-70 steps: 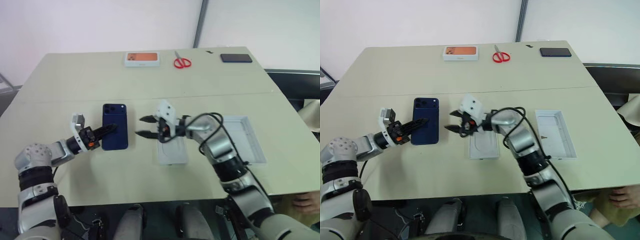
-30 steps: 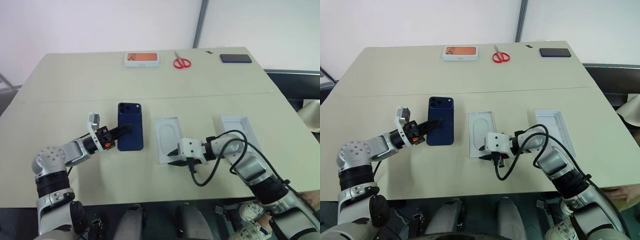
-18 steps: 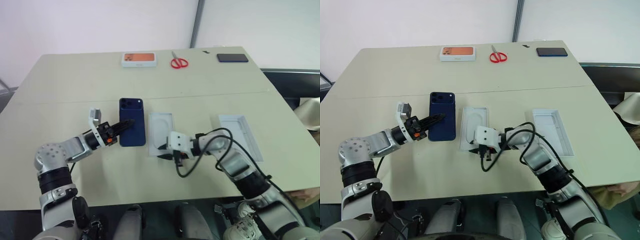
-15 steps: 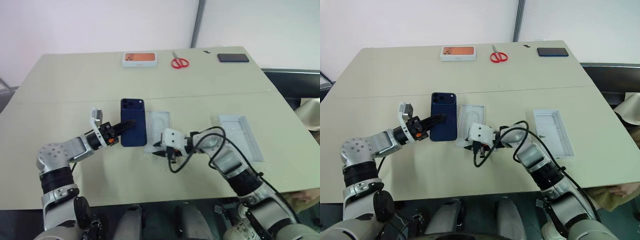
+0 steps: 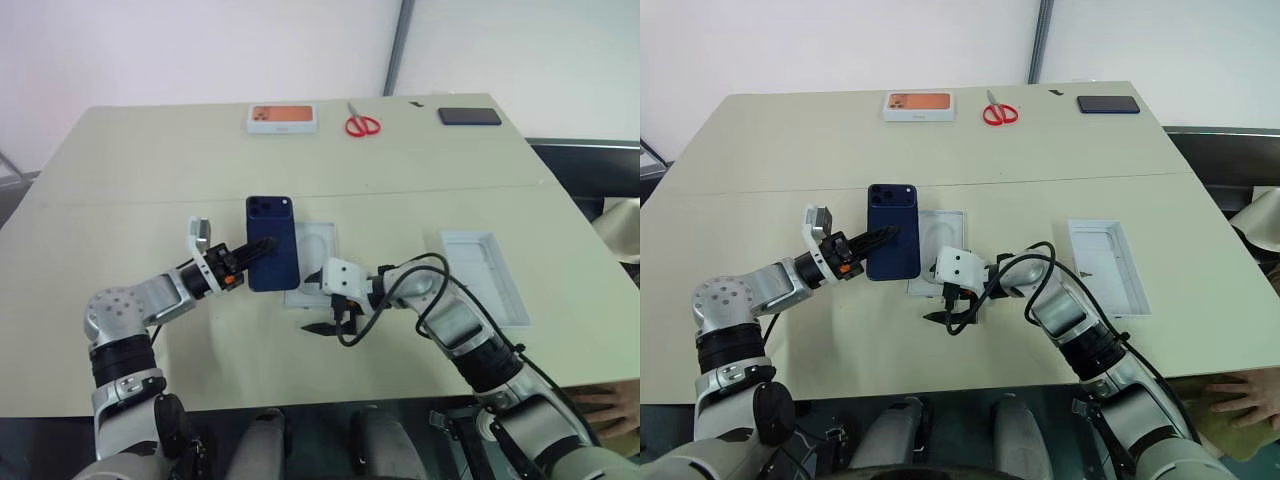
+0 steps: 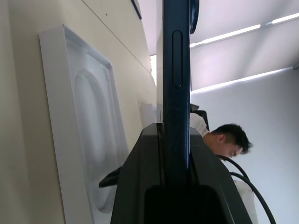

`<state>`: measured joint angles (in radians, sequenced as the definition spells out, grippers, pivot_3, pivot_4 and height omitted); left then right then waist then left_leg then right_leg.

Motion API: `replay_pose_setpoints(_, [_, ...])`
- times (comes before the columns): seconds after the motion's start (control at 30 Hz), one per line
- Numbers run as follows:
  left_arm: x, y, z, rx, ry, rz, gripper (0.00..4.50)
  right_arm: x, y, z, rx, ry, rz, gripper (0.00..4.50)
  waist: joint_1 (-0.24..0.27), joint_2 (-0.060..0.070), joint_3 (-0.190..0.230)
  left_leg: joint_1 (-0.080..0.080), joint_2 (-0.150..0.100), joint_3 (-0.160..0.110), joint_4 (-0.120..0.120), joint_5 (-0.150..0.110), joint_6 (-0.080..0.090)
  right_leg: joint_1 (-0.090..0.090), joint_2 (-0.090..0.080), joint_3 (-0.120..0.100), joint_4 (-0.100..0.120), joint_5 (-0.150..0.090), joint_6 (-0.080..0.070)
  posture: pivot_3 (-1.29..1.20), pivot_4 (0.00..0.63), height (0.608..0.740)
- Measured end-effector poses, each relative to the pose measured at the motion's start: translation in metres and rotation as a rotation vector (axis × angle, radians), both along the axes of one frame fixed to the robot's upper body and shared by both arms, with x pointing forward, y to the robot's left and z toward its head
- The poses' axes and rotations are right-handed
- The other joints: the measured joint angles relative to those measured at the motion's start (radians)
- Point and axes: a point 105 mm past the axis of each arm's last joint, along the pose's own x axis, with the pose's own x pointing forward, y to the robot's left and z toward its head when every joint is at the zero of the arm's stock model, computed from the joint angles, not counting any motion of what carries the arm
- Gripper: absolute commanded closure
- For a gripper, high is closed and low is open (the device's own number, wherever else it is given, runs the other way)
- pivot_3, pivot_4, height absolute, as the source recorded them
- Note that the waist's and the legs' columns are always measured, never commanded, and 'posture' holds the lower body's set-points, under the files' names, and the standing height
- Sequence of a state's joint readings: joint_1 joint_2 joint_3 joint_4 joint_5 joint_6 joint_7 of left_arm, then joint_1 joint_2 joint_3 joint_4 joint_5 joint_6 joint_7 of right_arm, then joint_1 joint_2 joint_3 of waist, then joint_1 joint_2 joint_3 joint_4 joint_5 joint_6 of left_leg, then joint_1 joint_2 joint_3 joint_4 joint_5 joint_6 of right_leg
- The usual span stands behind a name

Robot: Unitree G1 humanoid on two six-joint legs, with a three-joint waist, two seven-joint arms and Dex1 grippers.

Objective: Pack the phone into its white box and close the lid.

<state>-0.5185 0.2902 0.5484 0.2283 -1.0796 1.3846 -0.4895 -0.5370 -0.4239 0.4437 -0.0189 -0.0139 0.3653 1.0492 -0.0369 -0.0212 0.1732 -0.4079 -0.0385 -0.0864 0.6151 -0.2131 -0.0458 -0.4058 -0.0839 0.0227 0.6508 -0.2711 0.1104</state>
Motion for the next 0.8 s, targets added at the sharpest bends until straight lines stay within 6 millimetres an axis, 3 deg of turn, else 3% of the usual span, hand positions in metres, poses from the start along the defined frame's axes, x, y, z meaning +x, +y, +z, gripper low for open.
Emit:
replay_pose_setpoints(0.37, [0.007,-0.022,-0.003,-0.009,0.003,-0.041,4.50,0.017,-0.058,0.040,0.089,-0.065,-0.130,0.05,0.023,-0.001,0.001,0.000,0.000,0.001,0.000,0.000,0.000,0.001,0.000,0.000,-0.001,0.000,0.000,0.00,0.150,0.740])
replay_pose_setpoints(0.5, [0.009,-0.033,-0.013,0.014,0.034,-0.063,4.50,0.026,-0.079,0.042,0.132,-0.087,-0.203,0.05,0.024,-0.001,0.001,0.000,-0.001,0.002,0.000,0.000,0.000,0.001,0.000,-0.001,-0.002,0.000,0.000,0.00,0.150,0.740])
replay_pose_setpoints(0.77, [0.013,-0.049,-0.028,0.034,0.071,-0.098,4.50,0.024,-0.085,0.035,0.144,-0.070,-0.234,0.05,0.020,-0.001,0.001,-0.001,0.000,0.002,0.000,0.000,0.000,0.001,0.001,-0.001,-0.001,0.000,0.000,0.00,0.150,0.740])
replay_pose_setpoints(0.8, [0.012,-0.050,-0.028,0.034,0.075,-0.103,4.02,0.024,-0.084,0.035,0.145,-0.072,-0.234,0.01,0.021,-0.001,0.001,-0.001,0.000,0.002,0.000,0.000,0.000,0.001,0.001,-0.001,-0.002,0.000,0.000,0.00,0.150,0.740])
